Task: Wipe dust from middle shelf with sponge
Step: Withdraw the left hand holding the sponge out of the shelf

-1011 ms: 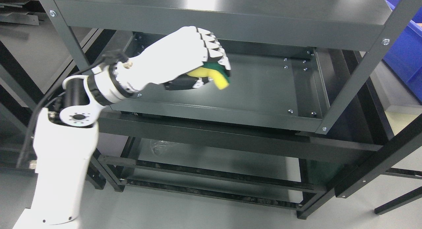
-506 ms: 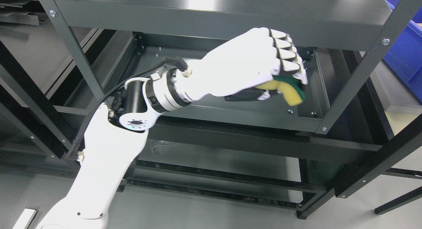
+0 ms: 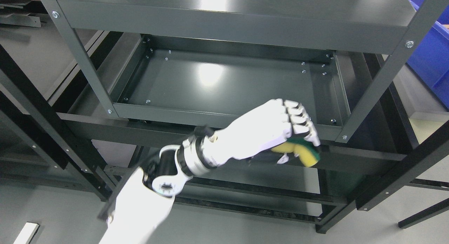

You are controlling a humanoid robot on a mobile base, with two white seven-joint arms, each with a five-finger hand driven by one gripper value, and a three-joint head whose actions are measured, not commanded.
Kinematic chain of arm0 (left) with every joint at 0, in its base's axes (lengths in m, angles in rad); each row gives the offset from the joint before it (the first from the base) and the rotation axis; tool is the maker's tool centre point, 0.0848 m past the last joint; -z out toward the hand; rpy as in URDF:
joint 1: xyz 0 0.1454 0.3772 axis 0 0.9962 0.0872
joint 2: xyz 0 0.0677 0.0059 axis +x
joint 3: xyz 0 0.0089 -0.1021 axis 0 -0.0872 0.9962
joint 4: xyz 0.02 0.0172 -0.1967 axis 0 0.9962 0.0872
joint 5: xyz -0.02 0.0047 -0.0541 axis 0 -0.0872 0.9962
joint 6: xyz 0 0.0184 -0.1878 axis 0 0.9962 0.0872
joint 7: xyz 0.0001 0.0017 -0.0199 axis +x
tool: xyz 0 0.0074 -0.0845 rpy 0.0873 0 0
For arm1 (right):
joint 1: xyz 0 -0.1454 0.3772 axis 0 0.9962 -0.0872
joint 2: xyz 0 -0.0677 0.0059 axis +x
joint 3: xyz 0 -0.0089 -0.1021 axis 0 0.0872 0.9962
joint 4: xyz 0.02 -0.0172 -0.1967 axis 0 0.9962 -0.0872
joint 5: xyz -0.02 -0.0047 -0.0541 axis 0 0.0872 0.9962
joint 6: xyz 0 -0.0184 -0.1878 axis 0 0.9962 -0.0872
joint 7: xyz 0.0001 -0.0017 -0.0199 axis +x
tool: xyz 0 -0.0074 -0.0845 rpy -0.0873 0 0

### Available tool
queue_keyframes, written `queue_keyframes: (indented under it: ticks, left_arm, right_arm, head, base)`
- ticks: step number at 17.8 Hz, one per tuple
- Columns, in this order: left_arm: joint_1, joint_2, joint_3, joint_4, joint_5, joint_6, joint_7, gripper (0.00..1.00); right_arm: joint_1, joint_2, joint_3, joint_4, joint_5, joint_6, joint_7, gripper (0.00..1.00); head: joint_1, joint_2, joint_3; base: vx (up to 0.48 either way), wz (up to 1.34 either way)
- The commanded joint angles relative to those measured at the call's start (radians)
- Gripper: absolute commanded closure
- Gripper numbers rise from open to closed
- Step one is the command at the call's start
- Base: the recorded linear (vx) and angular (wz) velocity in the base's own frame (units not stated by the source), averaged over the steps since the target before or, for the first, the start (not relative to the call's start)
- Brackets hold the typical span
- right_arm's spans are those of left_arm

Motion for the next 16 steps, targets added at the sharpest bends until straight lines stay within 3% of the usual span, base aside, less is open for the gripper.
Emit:
queue_keyframes:
  ticks: [1,3,5,13,16]
  left_arm:
    - [0.28,-0.007,0.255,0.016,0.315,0.242,0.04,0.99]
    - [0.28,-0.007,0.346,0.014,0.393,0.401,0.143,0.99]
    - [0.28,-0.007,0.395,0.0,0.41,0.487,0.247,0.99]
    - [0.389,-0.007,0.435,-0.159,0.421,0.466,0.258,1.0]
    - [0.392,-0.007,0.478,-0.159,0.453,0.463,0.258,1.0]
  right_arm:
    - [0.0,-0.017,0.0,-0.017,0.0,0.001,0.001,0.0]
    - [0.0,-0.017,0.0,-0.017,0.0,0.001,0.001,0.0]
    - [0.0,-0.017,0.0,-0.017,0.0,0.001,0.001,0.0]
    - [-0.001,-0.017,0.0,-0.017,0.0,0.001,0.001,0.0]
    - [0.0,-0.017,0.0,-0.017,0.0,0.001,0.001,0.0]
  head:
    - [0.0,0.0,0.0]
    - [0.0,0.0,0.0]
    - [0.0,0.0,0.0]
    - [0.0,0.0,0.0]
    - [0.0,0.0,0.0]
  base:
    - [0.0,0.0]
    - [0.0,0.0]
    - [0.0,0.0]
    - [0.0,0.0]
    - [0.0,0.0]
